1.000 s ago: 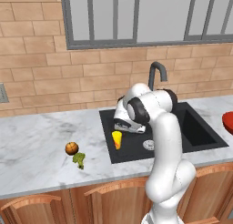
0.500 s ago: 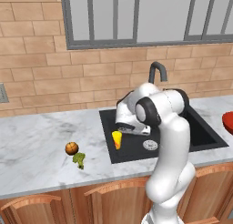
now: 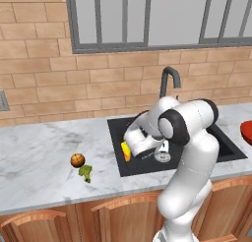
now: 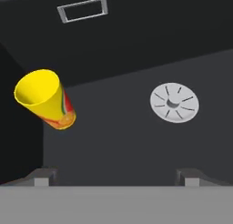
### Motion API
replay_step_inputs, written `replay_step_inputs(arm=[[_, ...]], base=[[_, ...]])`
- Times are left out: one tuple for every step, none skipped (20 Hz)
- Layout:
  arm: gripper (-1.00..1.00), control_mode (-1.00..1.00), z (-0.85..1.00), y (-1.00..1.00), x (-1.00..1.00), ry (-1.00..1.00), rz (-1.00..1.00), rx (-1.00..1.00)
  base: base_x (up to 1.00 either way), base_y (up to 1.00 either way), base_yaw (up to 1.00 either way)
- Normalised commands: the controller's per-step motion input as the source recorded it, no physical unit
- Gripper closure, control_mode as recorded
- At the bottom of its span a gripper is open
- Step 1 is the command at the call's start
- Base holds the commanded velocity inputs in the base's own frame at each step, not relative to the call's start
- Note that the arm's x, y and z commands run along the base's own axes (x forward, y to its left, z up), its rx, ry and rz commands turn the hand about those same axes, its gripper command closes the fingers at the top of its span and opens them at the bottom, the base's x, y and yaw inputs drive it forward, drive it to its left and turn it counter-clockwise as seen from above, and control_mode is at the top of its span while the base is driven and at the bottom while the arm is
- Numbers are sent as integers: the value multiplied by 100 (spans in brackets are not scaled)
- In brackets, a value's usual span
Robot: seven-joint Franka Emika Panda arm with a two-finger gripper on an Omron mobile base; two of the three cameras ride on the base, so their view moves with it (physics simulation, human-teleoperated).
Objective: Remove the orange and broccoli from the sink. Then move the bowl and cup from the counter to the sink for washing.
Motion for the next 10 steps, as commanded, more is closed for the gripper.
replay_step_inputs(arm=[[-100, -100, 69, -5, 2, 19, 0, 0], [-100, -100, 73, -4, 6, 14, 0, 0], [-100, -100, 71, -2, 5, 17, 1, 0], [-100, -100, 73, 0, 8, 13, 1, 0], [-100, -100, 72, 0, 6, 14, 1, 0], [-100, -100, 73, 0, 11, 12, 2, 0], [-100, -100, 73, 0, 9, 13, 1, 0], [-100, -100, 73, 0, 9, 13, 1, 0], [-100, -100, 75, 0, 11, 10, 1, 0], [-100, -100, 75, 0, 15, 10, 0, 0]], base=[[0, 0, 0], [0, 0, 0], [0, 0, 0], [0, 0, 0], [0, 0, 0], [0, 0, 0], [0, 0, 0], [0, 0, 0], [0, 0, 0], [0, 0, 0]])
